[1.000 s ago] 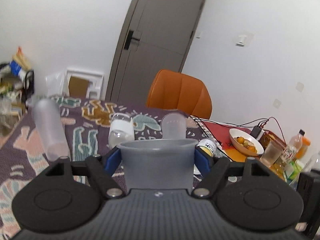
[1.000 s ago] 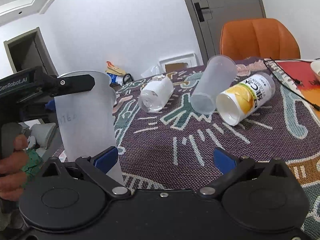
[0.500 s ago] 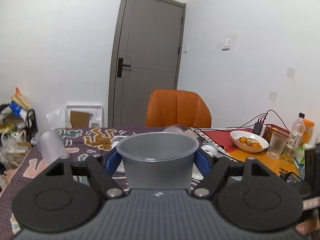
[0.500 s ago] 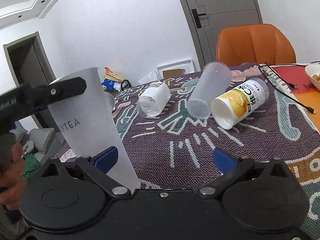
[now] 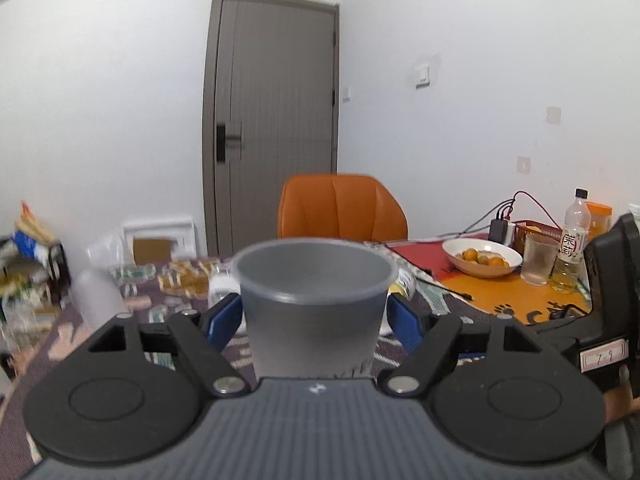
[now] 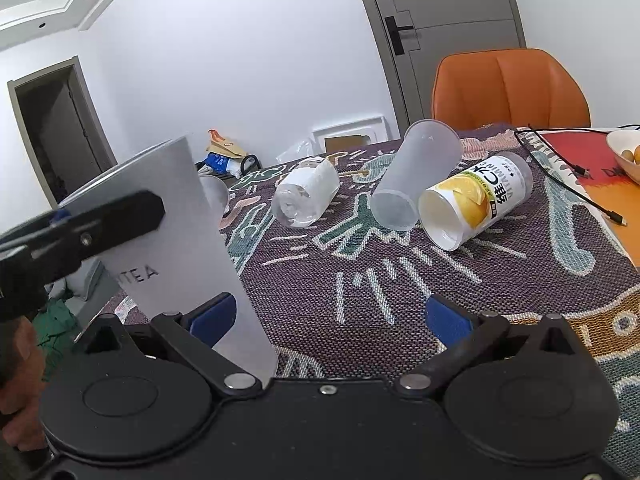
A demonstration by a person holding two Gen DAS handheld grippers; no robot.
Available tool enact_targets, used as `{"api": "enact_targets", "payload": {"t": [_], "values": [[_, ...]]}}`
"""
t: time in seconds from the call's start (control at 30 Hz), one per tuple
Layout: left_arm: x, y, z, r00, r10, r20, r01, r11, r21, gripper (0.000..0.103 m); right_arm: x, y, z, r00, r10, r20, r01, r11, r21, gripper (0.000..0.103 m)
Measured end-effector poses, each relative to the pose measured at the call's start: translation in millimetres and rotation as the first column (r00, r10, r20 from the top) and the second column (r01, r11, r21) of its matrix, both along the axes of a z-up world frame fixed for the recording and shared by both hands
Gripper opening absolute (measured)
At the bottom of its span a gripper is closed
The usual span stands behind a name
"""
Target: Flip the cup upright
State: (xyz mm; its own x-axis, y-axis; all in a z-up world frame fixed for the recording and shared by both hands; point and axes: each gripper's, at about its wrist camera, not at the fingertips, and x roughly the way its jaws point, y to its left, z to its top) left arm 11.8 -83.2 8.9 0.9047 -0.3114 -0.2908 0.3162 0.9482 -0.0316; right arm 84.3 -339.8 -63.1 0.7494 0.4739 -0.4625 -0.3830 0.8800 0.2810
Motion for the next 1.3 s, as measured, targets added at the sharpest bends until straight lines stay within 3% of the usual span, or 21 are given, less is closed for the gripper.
{"api": "enact_targets", "payload": {"t": [0.17, 0.33, 0.53, 1.0, 1.3], "values": [[0.1, 11.9, 2.5, 0.998, 0.011, -0.065, -0.013, 0.999, -0.039, 0.086, -4.9, -0.2, 3.4, 1.000, 0.006, 0.010, -0.006, 1.000, -0.006, 0.103], [-14.8, 25.0, 8.7, 0.998, 0.001, -0.066, -0.004, 0.998, -0.057, 0.097, -13.2, -2.9, 12.1, 0.999, 0.005, 0.040, -0.004, 1.000, -0.008, 0.103], [-27.7, 41.7, 13.5, 0.994, 0.044, -0.100, -0.049, 0.998, -0.048, 0.103, -24.0, -4.2, 24.0, 0.997, -0.012, 0.070, 0.013, 1.000, -0.009, 0.103], [-54.0, 91.1, -0.4, 0.960, 0.186, -0.207, -0.208, 0.974, -0.090, 0.103, -68.9, 3.2, 47.2, 0.990, 0.052, 0.132, -0.042, 0.996, -0.077, 0.103], [-68.2, 93.6, -5.7, 0.953, 0.197, -0.232, -0.209, 0.977, -0.029, 0.103, -82.8, 5.7, 42.0, 0.994, 0.057, 0.098, -0.049, 0.995, -0.083, 0.103]]}}
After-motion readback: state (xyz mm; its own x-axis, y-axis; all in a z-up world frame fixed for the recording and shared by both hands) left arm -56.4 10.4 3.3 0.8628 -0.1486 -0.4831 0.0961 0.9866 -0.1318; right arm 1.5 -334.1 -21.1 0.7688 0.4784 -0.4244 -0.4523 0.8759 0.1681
